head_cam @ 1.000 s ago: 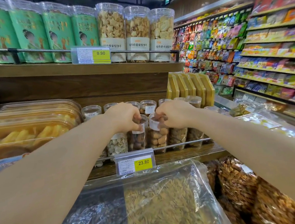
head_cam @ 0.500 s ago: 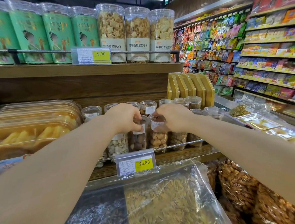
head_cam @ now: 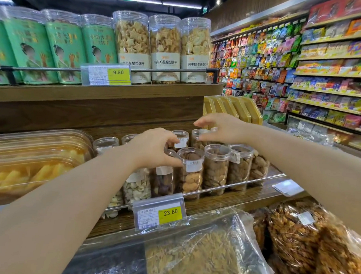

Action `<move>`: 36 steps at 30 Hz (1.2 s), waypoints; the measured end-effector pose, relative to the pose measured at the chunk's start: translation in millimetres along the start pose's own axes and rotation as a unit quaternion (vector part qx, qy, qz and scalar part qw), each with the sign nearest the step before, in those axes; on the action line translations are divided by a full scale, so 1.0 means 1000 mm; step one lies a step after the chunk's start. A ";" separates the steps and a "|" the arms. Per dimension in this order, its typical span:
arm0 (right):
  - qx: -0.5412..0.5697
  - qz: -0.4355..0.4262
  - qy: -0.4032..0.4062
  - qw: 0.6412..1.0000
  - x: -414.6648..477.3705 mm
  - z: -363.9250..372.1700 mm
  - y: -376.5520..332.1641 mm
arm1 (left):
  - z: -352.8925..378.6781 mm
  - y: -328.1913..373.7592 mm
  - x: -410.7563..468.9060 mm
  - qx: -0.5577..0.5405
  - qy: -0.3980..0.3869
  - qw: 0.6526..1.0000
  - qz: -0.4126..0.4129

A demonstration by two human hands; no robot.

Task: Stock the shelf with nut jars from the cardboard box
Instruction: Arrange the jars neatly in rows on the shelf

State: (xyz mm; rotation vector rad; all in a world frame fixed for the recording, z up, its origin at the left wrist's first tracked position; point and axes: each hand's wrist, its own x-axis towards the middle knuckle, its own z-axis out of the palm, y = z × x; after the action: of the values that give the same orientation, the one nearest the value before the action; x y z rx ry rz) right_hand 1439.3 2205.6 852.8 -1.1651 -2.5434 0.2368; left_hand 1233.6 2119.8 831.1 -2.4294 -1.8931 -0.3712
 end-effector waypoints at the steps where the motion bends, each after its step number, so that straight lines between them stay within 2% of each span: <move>1: -0.008 0.011 0.028 1.000 0.006 0.001 0.007 | 0.001 0.004 0.003 -0.006 -0.005 1.000 0.011; 3: -0.043 0.031 0.038 0.998 0.019 0.005 0.019 | 0.005 0.013 0.010 -0.016 -0.025 0.999 0.031; 7: -0.116 0.044 -0.022 0.992 0.044 0.011 0.037 | 0.015 0.024 0.020 -0.002 -0.042 0.997 0.057; 14: -0.147 0.041 -0.130 0.980 0.071 0.022 0.058 | 0.015 0.025 0.025 0.013 -0.049 0.997 0.051; 20: -0.152 0.025 -0.076 0.985 0.076 0.027 0.053 | 0.018 0.024 0.021 -0.006 -0.039 0.998 0.046; 23: -0.202 0.028 -0.056 0.977 0.079 0.034 0.046 | 0.019 0.024 0.019 -0.020 -0.034 0.998 0.039; 27: -0.148 0.039 -0.127 0.980 0.079 0.019 0.049 | 0.019 0.024 0.019 -0.026 -0.033 0.998 0.035; 31: -0.169 0.041 -0.142 0.974 0.072 0.018 0.057 | 0.020 0.023 0.019 -0.038 -0.031 0.998 0.026; 36: -0.242 0.011 -0.042 0.969 0.071 0.030 0.056 | 0.021 0.023 0.020 -0.046 -0.032 0.998 0.021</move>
State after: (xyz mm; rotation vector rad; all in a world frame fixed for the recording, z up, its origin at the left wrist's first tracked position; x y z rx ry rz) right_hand 1424.3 2295.2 825.7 -1.3709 -2.7505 -0.3592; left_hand 1263.8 2136.2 817.3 -2.5641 -1.8877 -0.3924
